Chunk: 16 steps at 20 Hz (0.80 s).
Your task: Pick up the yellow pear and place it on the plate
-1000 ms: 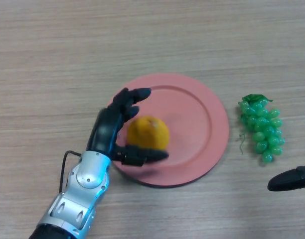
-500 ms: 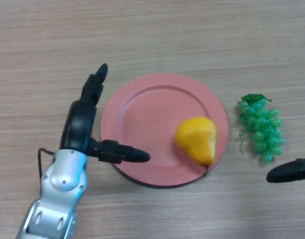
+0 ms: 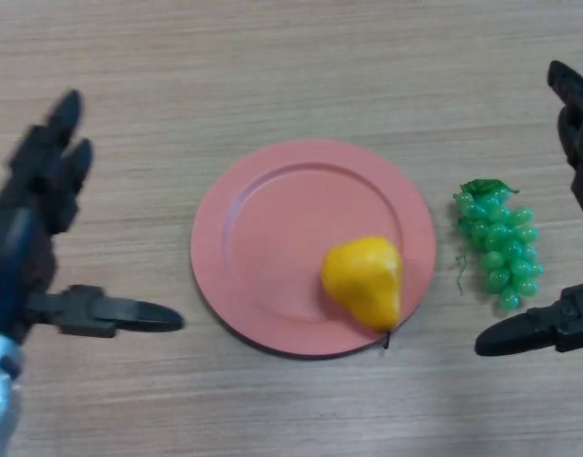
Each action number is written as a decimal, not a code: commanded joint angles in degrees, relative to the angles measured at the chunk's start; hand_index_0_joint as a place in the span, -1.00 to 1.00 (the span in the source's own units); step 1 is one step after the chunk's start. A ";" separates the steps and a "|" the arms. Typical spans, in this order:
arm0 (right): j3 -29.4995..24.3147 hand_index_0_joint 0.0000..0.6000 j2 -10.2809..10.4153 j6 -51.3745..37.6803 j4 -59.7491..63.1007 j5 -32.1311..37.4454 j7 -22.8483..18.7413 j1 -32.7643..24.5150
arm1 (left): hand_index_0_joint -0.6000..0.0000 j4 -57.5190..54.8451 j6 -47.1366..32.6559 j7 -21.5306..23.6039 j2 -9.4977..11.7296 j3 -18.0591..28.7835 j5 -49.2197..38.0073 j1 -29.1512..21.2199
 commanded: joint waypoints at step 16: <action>1.33 -1.00 -0.17 -1.80 -8.44 2.30 -2.97 -2.09 | 1.00 -13.50 -0.42 -7.18 1.21 8.83 -3.55 2.70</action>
